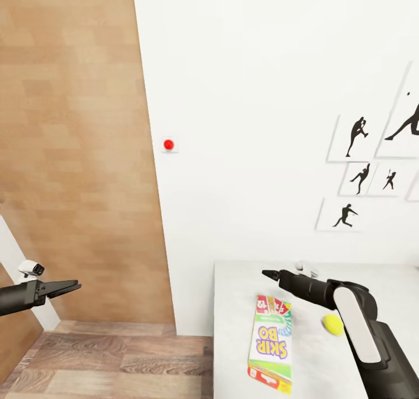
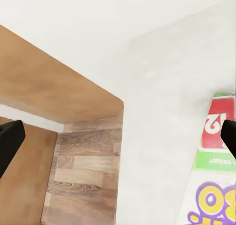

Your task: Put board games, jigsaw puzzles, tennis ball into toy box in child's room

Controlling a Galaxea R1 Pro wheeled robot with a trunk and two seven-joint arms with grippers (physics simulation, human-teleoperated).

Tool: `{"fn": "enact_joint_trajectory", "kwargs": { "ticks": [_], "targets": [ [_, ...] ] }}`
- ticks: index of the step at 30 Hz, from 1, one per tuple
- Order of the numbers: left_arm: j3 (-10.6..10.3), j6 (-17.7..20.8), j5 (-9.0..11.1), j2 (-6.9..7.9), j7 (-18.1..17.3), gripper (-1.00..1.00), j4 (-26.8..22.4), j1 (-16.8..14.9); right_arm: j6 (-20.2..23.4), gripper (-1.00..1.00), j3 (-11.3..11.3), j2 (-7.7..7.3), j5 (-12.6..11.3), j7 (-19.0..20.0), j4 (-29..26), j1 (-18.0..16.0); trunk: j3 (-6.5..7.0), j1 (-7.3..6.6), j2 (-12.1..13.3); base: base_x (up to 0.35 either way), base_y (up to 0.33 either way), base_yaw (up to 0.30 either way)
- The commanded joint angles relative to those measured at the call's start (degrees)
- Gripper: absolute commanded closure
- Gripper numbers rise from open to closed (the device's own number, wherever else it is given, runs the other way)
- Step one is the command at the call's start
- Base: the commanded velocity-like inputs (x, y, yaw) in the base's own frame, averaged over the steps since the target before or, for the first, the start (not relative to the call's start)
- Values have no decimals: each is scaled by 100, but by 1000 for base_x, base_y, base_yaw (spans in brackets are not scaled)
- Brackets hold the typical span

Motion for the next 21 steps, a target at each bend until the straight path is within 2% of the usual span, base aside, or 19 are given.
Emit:
{"fn": "enact_joint_trajectory", "kwargs": {
  "ticks": [1, 9, 16, 21],
  "targets": [
    [-2, 61, -1, 2, -22, -100, 1, -6, 27, -100, 1, 1, -16, -45, 1, -25, -13, 5, -13, 104, 162, 0],
    [-2, 61, -1, 2, -22, -100, 1, -5, 27, -100, 19, -2, -19, -623, 372, -349, -13, 5, -13, 42, 62, 0],
    [-3, 61, -1, -3, -22, -100, 1, -5, 27, -100, 63, 18, -20, -1226, 1436, -882, -13, 5, -13, 6, 9, 0],
    [-5, 61, -1, -4, -22, -100, 1, -4, 27, -100, 167, 45, -20, -1695, 1934, -1128, -13, 5, -13, 1, 2, 0]
  ]
}}
